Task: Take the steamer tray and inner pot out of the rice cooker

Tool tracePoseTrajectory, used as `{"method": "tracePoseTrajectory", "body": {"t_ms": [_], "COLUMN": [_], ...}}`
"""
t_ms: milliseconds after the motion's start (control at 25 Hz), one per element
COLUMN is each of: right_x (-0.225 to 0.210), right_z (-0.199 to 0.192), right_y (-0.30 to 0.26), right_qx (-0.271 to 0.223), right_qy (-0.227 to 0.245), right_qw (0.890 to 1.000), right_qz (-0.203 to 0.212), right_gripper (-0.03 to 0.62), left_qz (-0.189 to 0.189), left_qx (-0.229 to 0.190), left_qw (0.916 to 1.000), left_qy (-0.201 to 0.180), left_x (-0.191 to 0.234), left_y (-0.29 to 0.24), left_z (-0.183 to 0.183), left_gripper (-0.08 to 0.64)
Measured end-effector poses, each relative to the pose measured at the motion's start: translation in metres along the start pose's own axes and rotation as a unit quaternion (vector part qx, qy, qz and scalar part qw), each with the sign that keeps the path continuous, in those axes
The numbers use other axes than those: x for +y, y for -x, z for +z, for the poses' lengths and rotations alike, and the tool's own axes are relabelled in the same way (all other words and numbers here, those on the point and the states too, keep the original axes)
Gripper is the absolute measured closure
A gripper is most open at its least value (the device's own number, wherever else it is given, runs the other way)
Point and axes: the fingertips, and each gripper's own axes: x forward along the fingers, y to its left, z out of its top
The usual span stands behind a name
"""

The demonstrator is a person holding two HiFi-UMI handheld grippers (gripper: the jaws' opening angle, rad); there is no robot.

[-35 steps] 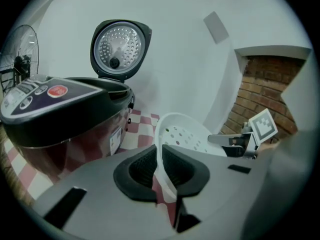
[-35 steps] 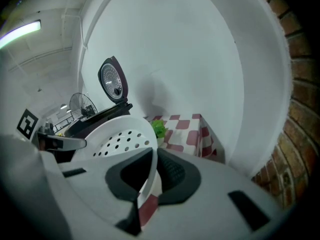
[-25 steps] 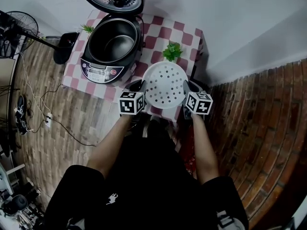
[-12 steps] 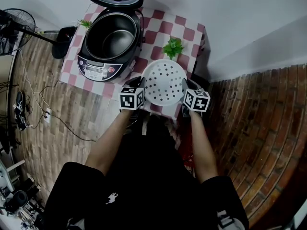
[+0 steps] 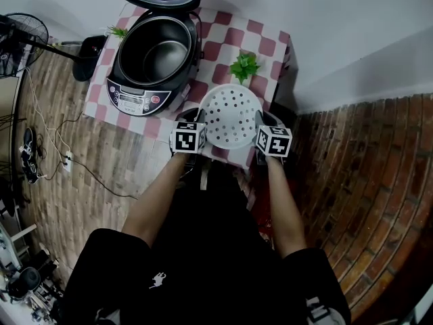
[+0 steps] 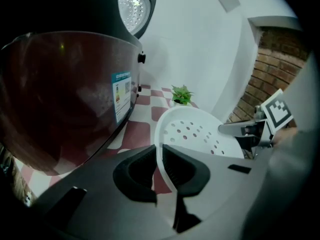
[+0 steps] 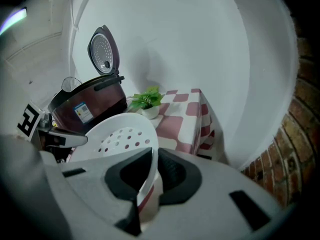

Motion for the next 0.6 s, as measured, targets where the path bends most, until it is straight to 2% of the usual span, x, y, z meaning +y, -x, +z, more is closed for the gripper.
{"method": "tracePoseTrajectory", "body": {"t_ms": [600], "right_x": [-0.007], "right_z": [-0.005], "right_y": [-0.006], "right_qx": [0.014], "right_qy": [0.004], "right_qw": [1.000], "right_qz": [-0.010], "right_gripper": [0.554], "left_qz": [0.012], "left_qx": [0.021], "left_qw": [0.9997], "left_qy": [-0.005], "left_x": [0.000], "left_y": [-0.013], "left_z": [-0.002], "left_gripper": [0.517]}}
